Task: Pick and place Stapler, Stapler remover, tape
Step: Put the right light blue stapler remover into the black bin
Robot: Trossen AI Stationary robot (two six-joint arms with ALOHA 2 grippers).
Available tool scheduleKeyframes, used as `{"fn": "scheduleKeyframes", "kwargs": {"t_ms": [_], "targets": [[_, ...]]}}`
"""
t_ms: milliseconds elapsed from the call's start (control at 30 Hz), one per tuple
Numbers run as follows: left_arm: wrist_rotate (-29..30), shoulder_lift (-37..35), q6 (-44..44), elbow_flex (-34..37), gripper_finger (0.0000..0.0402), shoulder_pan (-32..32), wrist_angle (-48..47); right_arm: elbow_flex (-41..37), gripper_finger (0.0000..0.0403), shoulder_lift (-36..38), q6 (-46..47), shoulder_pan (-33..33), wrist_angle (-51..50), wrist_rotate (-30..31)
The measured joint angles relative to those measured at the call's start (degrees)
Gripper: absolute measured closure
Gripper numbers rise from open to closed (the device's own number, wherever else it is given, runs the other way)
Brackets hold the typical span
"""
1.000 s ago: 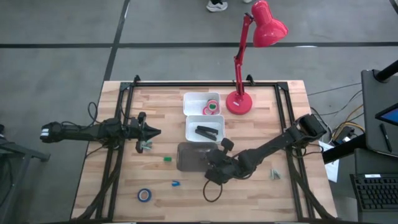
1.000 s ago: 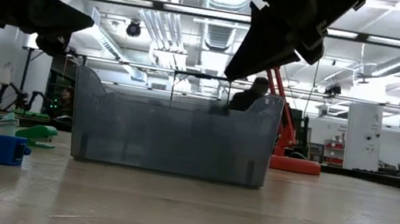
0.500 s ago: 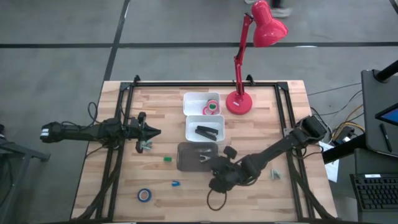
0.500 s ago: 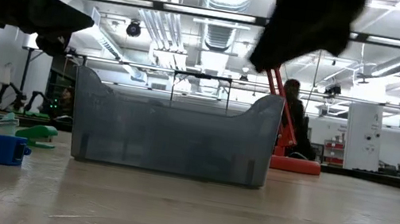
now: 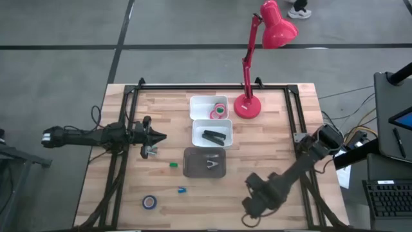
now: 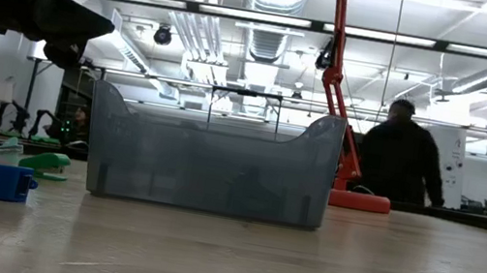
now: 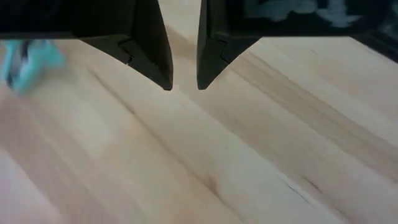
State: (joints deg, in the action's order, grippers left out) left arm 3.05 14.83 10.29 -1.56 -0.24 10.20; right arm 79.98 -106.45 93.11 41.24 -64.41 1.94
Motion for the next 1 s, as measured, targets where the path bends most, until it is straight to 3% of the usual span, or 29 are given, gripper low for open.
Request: {"fn": "scheduleKeyframes", "kwargs": {"t_ms": [300, 467, 733, 1000], "targets": [[0.0, 0.0, 0.0, 0.0, 0.0371, 0.0, 0.0, -1.2, 0.0332, 1.3, 14.0, 6.1, -12.2, -3.6], [0.0, 0.0, 0.0, 0.0, 0.0371, 0.0, 0.0, -3.8, 0.0328, 4.5, 18.8, 7.8, -13.2, -3.3], [0.0, 0.0, 0.0, 0.0, 0.0371, 0.0, 0.0, -13.7, 0.0325, 12.9, 29.1, 9.4, -8.0, -3.5], [0.0, 0.0, 0.0, 0.0, 0.0371, 0.0, 0.0, -26.2, 0.0314, 19.0, 33.0, 9.4, 2.4, -3.5]]}}
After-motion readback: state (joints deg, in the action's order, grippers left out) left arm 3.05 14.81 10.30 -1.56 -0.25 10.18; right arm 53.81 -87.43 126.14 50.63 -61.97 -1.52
